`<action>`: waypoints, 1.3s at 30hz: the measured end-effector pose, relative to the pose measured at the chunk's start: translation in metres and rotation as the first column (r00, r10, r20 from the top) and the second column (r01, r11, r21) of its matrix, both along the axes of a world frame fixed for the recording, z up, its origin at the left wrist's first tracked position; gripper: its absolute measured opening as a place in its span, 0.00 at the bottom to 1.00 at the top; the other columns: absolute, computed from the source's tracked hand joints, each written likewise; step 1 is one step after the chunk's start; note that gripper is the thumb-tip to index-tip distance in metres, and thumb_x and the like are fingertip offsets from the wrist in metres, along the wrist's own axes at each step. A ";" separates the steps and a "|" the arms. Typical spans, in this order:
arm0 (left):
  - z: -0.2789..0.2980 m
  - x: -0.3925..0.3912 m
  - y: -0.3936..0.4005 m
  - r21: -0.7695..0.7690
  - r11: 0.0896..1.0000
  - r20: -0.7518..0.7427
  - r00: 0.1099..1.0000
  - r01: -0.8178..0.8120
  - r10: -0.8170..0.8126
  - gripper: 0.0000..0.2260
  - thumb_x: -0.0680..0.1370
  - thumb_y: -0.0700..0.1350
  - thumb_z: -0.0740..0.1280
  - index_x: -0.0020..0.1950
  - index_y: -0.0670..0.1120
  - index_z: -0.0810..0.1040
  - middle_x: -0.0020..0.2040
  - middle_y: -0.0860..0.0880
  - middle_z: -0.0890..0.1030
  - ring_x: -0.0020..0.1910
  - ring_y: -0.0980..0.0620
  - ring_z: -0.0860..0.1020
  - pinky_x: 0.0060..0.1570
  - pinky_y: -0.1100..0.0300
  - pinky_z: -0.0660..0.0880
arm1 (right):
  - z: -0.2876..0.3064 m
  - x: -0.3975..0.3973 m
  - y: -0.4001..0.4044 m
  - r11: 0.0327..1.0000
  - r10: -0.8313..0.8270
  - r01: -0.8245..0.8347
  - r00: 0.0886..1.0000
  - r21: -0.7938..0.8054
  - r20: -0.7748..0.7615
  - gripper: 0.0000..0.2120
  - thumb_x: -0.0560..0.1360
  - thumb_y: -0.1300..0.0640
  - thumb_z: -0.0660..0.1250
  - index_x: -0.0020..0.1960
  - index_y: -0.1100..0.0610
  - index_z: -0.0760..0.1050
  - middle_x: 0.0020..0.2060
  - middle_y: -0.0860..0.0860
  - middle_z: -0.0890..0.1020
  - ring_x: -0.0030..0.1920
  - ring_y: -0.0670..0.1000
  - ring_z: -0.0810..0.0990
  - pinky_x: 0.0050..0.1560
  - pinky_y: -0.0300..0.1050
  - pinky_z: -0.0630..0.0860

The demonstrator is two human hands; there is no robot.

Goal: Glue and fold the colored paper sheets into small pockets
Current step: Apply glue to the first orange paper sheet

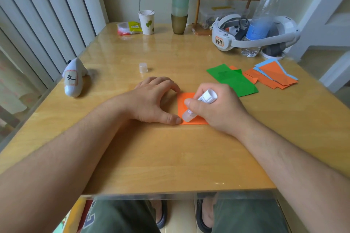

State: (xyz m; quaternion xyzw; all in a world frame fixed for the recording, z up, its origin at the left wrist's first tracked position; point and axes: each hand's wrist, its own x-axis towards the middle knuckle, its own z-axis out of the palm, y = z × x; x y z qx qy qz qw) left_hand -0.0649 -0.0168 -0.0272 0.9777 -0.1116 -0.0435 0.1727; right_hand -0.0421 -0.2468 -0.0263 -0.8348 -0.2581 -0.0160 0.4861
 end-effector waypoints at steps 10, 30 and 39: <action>0.000 -0.001 0.000 -0.004 1.000 -0.009 1.000 0.004 -0.004 0.45 0.59 0.78 0.66 0.72 0.62 0.66 0.74 0.61 0.65 0.77 0.53 0.58 0.78 0.46 0.59 | 0.010 0.002 -0.018 0.998 0.040 -0.043 0.997 -0.036 -0.067 0.12 0.74 0.63 0.74 0.37 0.65 0.73 0.21 0.39 0.77 0.28 0.45 0.66 0.29 0.37 0.63; 0.002 0.001 0.002 -0.069 0.998 -0.036 0.999 -0.004 0.002 0.40 0.61 0.71 0.65 0.72 0.62 0.67 0.74 0.61 0.65 0.76 0.53 0.58 0.77 0.47 0.59 | 0.002 0.009 -0.019 0.985 0.027 -0.024 0.999 0.170 -0.017 0.14 0.69 0.53 0.73 0.33 0.58 0.72 0.27 0.52 0.70 0.31 0.48 0.67 0.33 0.45 0.64; -0.002 0.005 0.001 -0.051 0.997 -0.025 0.998 -0.054 0.053 0.37 0.66 0.74 0.58 0.72 0.60 0.68 0.74 0.59 0.67 0.75 0.52 0.59 0.77 0.46 0.59 | -0.004 0.004 -0.008 0.993 0.108 -0.107 0.994 0.048 0.000 0.15 0.67 0.40 0.74 0.37 0.51 0.79 0.33 0.56 0.80 0.34 0.51 0.73 0.36 0.46 0.68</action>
